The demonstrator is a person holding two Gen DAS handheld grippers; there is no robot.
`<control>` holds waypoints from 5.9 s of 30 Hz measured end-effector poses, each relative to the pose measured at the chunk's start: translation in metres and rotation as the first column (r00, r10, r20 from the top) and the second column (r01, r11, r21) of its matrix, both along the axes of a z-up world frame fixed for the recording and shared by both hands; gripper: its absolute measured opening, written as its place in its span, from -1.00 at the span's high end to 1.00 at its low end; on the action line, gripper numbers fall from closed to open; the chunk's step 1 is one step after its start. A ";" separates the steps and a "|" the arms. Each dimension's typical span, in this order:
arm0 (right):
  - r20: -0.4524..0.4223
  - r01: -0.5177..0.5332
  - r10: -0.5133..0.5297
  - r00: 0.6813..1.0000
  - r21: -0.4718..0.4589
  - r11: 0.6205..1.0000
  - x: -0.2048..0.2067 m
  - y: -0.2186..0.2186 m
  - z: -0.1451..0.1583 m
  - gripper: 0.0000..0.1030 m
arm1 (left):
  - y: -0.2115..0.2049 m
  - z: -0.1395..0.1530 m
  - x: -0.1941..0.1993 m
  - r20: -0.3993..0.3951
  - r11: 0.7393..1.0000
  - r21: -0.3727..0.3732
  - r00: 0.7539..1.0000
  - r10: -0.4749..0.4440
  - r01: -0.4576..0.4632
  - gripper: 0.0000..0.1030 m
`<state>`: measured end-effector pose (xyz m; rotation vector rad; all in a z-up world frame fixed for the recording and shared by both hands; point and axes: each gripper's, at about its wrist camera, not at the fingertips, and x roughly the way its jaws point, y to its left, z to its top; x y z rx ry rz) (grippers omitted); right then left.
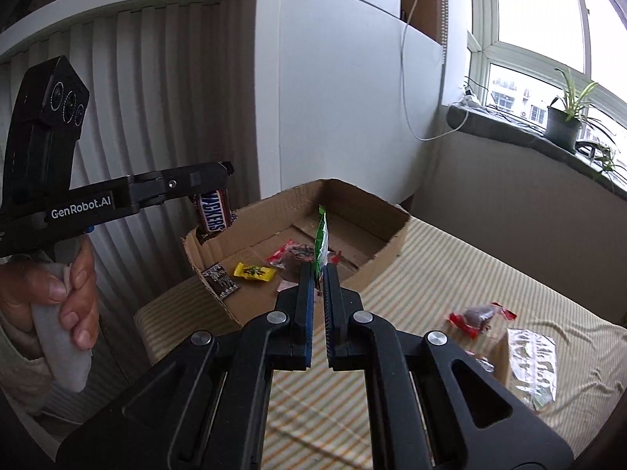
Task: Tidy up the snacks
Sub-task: 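Carry the Snickers and green candy with both grippers over the cardboard box, then open the right gripper over the box while the left releases the Snickers, then move both grippers back from the box toward the snack pile, then grasp the dark chocolate bar with the right gripper while the left grasps the green jelly cup, then carry the chocolate bar and jelly cup with both grippers over the box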
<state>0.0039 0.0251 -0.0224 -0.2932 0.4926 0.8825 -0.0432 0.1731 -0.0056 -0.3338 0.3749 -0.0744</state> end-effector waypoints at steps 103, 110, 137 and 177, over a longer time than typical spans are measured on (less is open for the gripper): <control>-0.247 0.396 -0.413 0.876 -0.118 0.911 0.064 -0.221 -0.110 -0.76 | -0.212 -0.109 0.069 -0.471 0.940 0.178 0.864 -0.177 0.290 -0.41; -0.239 0.357 -0.385 0.891 -0.154 0.921 0.081 -0.201 -0.108 -0.76 | -0.212 -0.110 0.085 -0.460 0.933 0.167 0.862 -0.212 0.319 -0.41; -0.191 0.406 -0.408 0.893 -0.049 0.912 0.017 -0.227 -0.095 0.60 | -0.206 -0.101 0.057 -0.384 0.946 0.154 0.899 -0.209 0.286 0.46; 0.012 0.489 -0.489 0.872 -0.002 0.872 -0.011 -0.200 0.007 0.60 | -0.194 -0.002 0.017 -0.073 0.939 0.148 0.950 -0.302 0.310 0.45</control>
